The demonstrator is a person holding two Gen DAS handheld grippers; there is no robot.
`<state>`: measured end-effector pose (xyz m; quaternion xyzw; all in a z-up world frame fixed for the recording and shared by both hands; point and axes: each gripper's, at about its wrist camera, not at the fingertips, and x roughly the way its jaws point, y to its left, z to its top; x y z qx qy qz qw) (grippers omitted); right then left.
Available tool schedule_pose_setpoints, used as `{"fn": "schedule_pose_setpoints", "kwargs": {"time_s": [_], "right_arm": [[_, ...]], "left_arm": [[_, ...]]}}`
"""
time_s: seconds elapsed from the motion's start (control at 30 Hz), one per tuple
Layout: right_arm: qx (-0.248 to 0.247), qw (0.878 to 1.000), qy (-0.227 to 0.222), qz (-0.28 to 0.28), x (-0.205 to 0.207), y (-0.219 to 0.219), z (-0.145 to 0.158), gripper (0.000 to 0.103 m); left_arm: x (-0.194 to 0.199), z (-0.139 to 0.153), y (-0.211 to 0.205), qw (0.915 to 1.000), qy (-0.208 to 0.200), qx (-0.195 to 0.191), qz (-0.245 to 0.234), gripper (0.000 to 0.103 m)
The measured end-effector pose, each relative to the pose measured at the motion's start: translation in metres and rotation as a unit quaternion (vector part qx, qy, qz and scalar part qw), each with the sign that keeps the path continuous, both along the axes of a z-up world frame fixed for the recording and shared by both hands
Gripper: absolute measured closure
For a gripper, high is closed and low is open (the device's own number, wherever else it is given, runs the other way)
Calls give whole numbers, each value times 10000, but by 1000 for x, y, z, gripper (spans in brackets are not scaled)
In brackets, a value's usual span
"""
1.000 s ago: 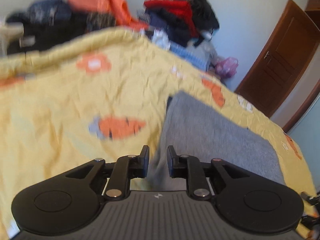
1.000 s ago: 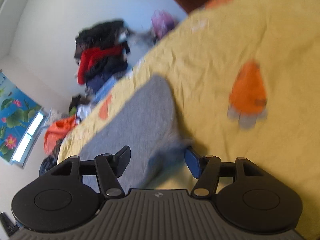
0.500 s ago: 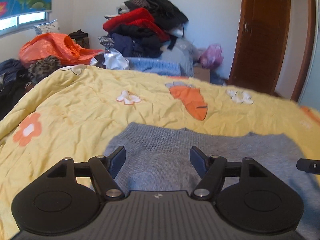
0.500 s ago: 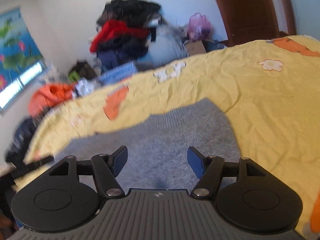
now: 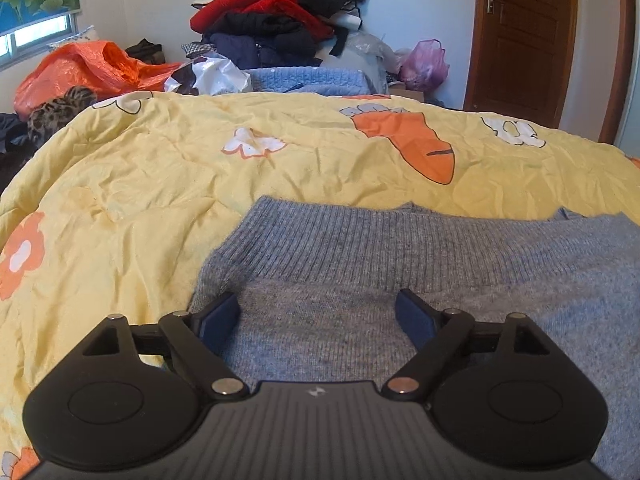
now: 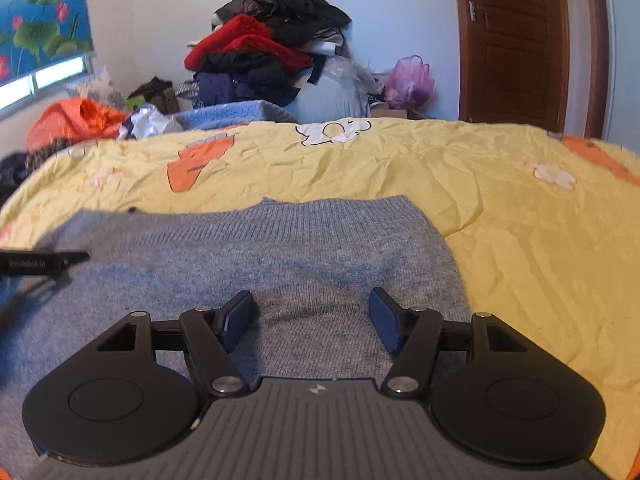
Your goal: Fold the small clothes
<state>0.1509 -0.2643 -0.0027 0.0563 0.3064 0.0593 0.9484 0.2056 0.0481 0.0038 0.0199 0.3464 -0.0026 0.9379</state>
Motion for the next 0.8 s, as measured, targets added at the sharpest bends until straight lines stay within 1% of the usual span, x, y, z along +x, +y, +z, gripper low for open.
{"fn": "schedule_pose_setpoints", "kwargs": {"time_s": [0.03,0.1,0.13,0.17,0.2,0.23,0.27,0.3,0.33,0.37,0.4,0.47,0.53,0.57,0.63,0.67,0.7,0.73,0.8], "right_arm": [[62,10000,16,-34,2,-2,1,38],[-130,9999,26,-3,1,4,3,36],[-230,9997,46,-10,-2,7,7,36],[-214,9997,80,-118,-8,7,13,36],[18,9996,79,-264,-19,3,21,36],[450,9985,-6,-325,-36,-6,29,36],[966,9946,-184,-342,-58,-17,37,34],[1437,9881,-368,-397,-82,-29,42,31],[1790,9816,-453,-488,-106,-40,44,25],[2100,9748,-440,-606,-127,-51,42,24],[2377,9678,-362,-744,-145,-61,38,24],[2705,9566,-237,-1059,-179,-77,27,24],[2707,9528,-63,-1370,-202,-87,13,24],[2698,9512,54,-1496,-210,-90,8,24],[2796,9478,236,-1516,-218,-94,-1,27],[2799,9479,214,-1504,-219,-93,-1,27],[2769,9488,224,-1501,-219,-91,-1,27],[2791,9486,243,-1475,-214,-89,-1,27],[3039,9425,357,-1345,-202,-87,-4,25]], "left_arm": [[0,1,-2,10000,-27,60,21,15],[-6,6,-4,9998,-112,129,47,15],[-15,11,-1,9997,-177,102,125,16],[-29,19,3,9994,-260,-8,221,16],[-49,29,12,9986,-390,-227,293,16],[-73,39,21,9965,-555,-548,313,15],[-100,47,33,9919,-729,-982,353,12],[-127,50,45,9849,-883,-1441,387,10],[-152,51,55,9787,-954,-1774,386,5],[-174,50,61,9745,-954,-1996,370,3],[-193,47,66,9716,-902,-2157,354,3],[-224,41,68,9715,-755,-2228,274,3],[-247,32,70,9707,-642,-2278,426,3],[-254,27,72,9684,-543,-2371,553,3],[-258,14,80,9585,-269,-2753,693,3],[-255,8,82,9533,-93,-2922,755,3],[-253,3,85,9482,-35,-3074,806,2],[-251,3,87,9432,-109,-3211,844,0],[-240,1,92,9278,-49,-3590,1013,0]]}}
